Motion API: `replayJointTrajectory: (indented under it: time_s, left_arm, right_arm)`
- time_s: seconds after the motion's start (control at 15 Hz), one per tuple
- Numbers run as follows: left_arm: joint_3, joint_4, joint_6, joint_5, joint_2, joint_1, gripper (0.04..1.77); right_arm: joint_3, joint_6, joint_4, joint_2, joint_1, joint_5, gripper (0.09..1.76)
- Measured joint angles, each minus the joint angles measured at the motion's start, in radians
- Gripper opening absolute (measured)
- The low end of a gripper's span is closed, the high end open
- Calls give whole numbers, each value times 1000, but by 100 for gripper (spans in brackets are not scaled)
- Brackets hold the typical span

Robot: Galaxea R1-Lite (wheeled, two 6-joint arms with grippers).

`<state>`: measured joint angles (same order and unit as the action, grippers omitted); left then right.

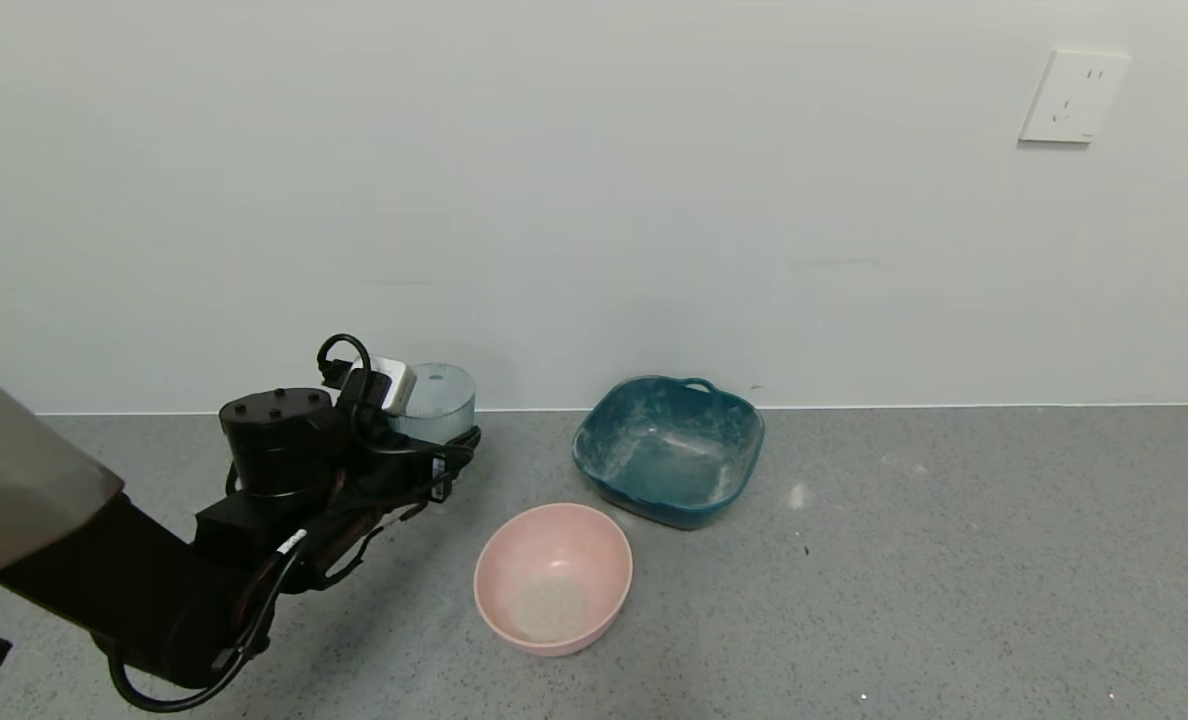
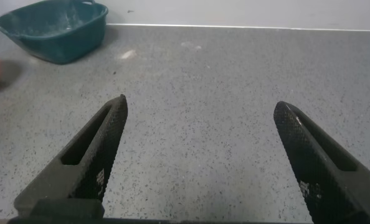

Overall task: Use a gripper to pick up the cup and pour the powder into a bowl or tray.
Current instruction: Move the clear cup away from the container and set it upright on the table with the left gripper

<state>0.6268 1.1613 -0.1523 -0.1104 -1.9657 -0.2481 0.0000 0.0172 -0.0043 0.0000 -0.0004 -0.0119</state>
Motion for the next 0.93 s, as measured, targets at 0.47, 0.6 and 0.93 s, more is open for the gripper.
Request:
replayJointTrajectory:
  time_s: [0.47, 0.6, 0.93]
  left_arm:
    - [108, 1, 103, -6, -130, 14, 128]
    - [139, -5, 123, -7, -163, 14, 128]
    - [195, -8, 160, -38, -238, 13, 128]
  right_arm:
    - [0, 0, 0, 0, 0, 0, 171]
    - [0, 0, 0, 0, 0, 0, 171]
    - [0, -1, 0, 0, 0, 0, 171]
